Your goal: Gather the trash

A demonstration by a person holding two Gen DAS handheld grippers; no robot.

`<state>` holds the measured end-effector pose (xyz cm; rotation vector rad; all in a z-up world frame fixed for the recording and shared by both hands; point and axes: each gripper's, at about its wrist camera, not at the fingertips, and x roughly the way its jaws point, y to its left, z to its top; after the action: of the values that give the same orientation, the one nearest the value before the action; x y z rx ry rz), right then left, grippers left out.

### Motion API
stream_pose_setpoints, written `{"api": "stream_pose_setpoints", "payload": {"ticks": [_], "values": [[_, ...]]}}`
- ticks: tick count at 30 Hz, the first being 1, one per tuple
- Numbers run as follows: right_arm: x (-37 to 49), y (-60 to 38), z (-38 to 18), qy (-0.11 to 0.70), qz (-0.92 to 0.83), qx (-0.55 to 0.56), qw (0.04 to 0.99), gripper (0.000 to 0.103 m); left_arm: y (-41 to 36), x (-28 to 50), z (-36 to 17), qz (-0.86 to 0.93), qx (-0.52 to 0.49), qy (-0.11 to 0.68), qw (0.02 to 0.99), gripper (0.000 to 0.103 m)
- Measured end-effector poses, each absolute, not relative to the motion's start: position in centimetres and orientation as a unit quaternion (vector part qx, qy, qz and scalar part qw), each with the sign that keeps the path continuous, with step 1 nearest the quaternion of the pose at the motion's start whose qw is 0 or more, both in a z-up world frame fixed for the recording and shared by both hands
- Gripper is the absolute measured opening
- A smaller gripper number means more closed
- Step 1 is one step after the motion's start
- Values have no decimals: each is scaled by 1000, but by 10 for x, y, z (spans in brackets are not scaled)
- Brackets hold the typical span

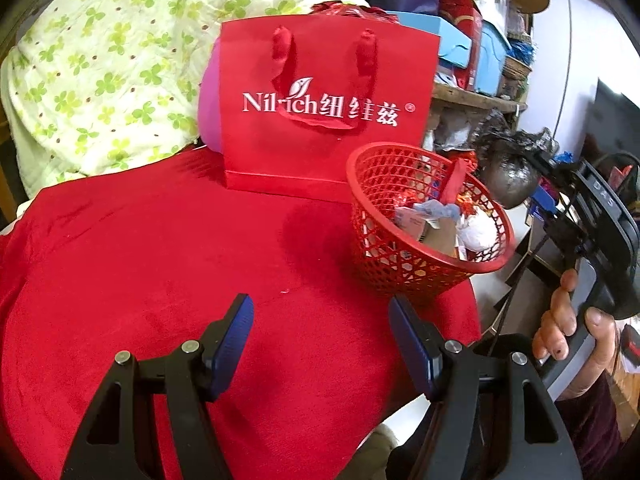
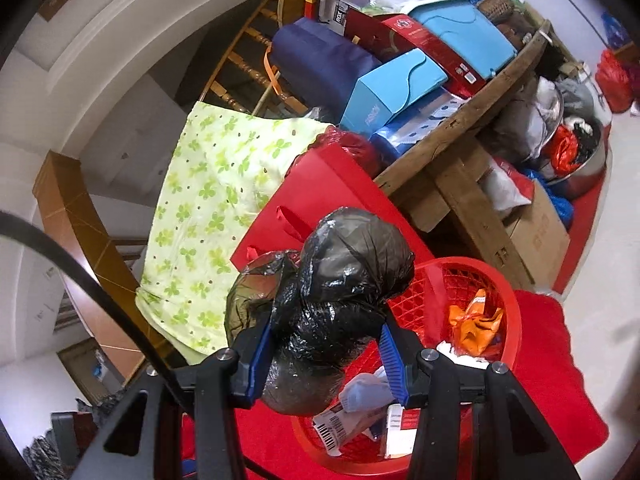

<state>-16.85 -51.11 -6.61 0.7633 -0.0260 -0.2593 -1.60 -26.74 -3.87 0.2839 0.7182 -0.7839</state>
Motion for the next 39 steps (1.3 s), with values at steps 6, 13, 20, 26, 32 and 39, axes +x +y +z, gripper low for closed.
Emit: {"api": "stream_pose_setpoints", "payload": {"ticks": [6,13,20,26,32,39], "values": [[-143,-509,-61,19,-135,356,924,53,-268,-15,-44,-375,133,349,848,71],[-103,-527,-72,87,-158,366,913,56,-258,-9,-48,-371,116,358,849,71],[-107,-530,-70,64,-176,359,914,60,-242,-3,-52,-362,95,366,852,71],[-121,-503,-56,37,-192,294,936,60,-225,3,-51,-348,73,368,859,71],[-122,-475,-49,45,-186,247,950,60,-215,-3,-41,-321,93,336,880,72],[-141,-452,-45,75,-186,237,951,65,-209,-9,-23,-297,125,299,898,81]]}}
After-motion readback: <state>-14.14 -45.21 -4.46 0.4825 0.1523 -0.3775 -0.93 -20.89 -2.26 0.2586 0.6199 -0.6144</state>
